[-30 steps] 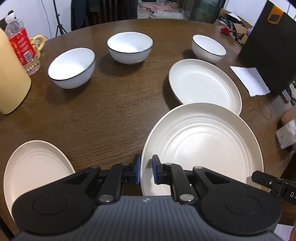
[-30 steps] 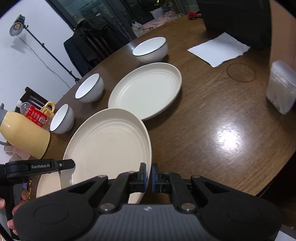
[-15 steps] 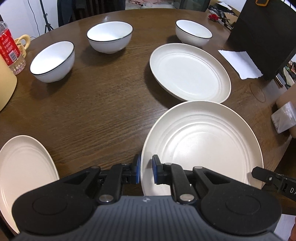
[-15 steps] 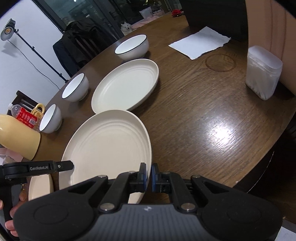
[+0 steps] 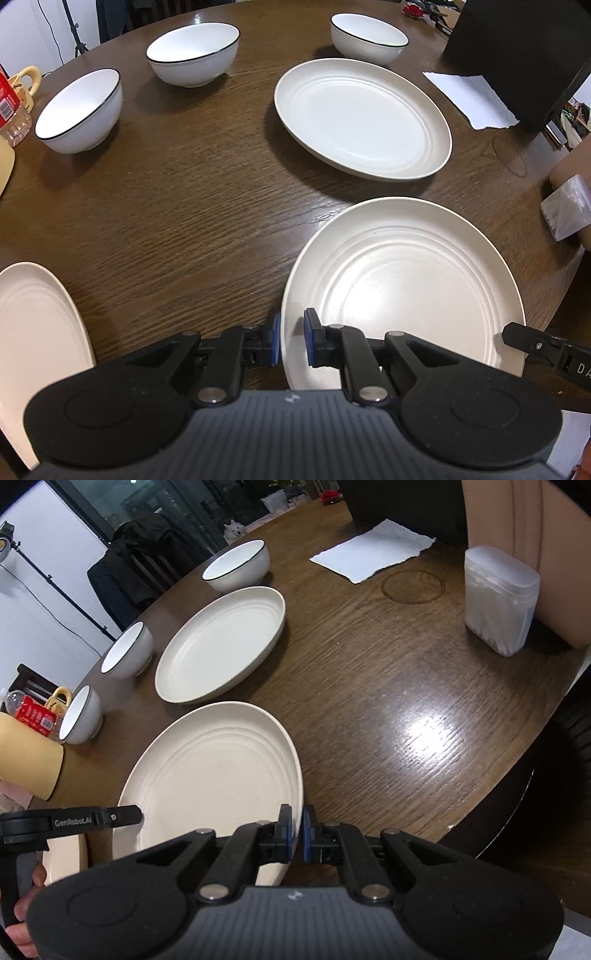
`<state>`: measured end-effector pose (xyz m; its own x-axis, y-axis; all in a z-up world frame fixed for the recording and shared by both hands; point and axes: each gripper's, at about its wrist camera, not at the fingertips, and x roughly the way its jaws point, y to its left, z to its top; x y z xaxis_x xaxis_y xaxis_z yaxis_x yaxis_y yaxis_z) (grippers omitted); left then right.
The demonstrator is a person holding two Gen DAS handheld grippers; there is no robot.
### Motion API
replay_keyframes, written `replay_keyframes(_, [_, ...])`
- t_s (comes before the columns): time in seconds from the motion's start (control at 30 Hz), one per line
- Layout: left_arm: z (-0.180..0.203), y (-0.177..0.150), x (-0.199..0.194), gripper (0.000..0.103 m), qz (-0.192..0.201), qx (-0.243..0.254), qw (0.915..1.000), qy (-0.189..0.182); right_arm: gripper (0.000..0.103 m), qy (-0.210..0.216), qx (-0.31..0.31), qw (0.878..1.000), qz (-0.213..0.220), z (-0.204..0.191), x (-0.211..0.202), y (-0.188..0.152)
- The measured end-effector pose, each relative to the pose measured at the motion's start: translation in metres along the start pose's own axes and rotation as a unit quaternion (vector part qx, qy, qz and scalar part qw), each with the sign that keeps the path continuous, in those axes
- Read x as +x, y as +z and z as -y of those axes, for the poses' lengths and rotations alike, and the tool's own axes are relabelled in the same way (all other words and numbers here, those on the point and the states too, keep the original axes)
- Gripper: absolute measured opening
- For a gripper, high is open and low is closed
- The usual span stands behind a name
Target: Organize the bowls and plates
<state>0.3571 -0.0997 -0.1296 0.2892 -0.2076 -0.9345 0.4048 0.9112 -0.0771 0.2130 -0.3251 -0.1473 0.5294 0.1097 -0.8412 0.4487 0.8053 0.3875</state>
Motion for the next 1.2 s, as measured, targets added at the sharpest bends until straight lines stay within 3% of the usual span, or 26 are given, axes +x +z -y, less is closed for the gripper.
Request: replay_keyframes(1.2, [0.008, 0.007, 0.019, 0.014, -0.017, 0.007, 0.9998, 0.006, 0.005, -0.008, -0.003, 1.000, -0.010, 0.010, 0.020, 0.004])
